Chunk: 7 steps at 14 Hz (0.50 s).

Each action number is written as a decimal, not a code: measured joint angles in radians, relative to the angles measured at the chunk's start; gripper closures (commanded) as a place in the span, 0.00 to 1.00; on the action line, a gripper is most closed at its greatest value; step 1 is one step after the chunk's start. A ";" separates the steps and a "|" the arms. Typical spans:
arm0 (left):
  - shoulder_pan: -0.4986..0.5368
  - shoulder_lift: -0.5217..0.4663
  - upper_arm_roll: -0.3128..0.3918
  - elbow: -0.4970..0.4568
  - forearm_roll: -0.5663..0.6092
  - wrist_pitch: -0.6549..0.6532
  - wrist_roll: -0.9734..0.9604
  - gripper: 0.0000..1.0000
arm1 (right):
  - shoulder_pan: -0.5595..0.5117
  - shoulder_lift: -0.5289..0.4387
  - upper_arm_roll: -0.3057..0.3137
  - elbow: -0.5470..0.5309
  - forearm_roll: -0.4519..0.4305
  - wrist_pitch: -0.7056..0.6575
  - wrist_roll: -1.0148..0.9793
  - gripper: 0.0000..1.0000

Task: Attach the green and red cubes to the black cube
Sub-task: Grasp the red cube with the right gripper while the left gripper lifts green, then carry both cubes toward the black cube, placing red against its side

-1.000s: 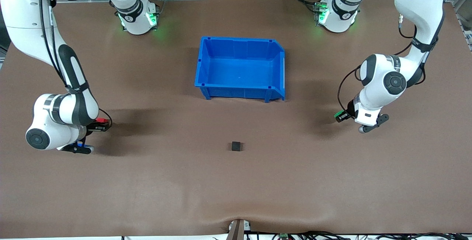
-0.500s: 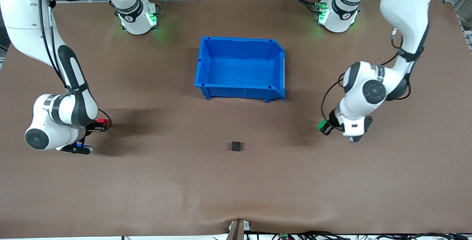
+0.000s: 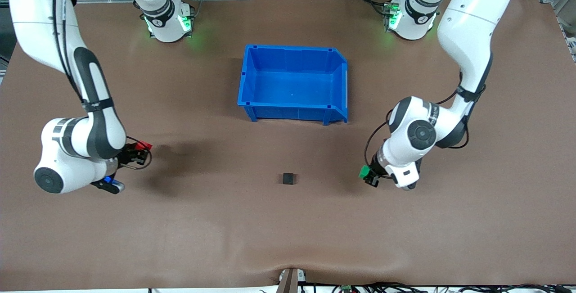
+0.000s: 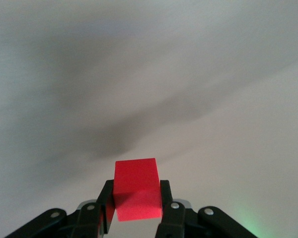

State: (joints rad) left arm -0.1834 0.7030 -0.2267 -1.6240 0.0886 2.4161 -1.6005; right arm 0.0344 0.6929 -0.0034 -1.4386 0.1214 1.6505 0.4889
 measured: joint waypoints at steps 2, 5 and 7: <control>-0.018 0.034 0.000 0.047 0.000 -0.008 -0.051 1.00 | 0.073 0.001 0.002 0.008 0.079 0.042 0.186 1.00; -0.058 0.089 0.000 0.116 0.000 -0.009 -0.171 1.00 | 0.189 0.013 0.004 0.003 0.199 0.220 0.549 1.00; -0.097 0.125 -0.001 0.165 0.000 -0.009 -0.277 1.00 | 0.256 0.027 0.004 0.000 0.229 0.313 0.742 1.00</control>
State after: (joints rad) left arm -0.2800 0.8277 -0.2275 -1.4592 0.0885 2.4076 -1.8776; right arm 0.2902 0.7194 0.0003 -1.4390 0.3505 1.9633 1.2309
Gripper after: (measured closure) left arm 0.604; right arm 0.599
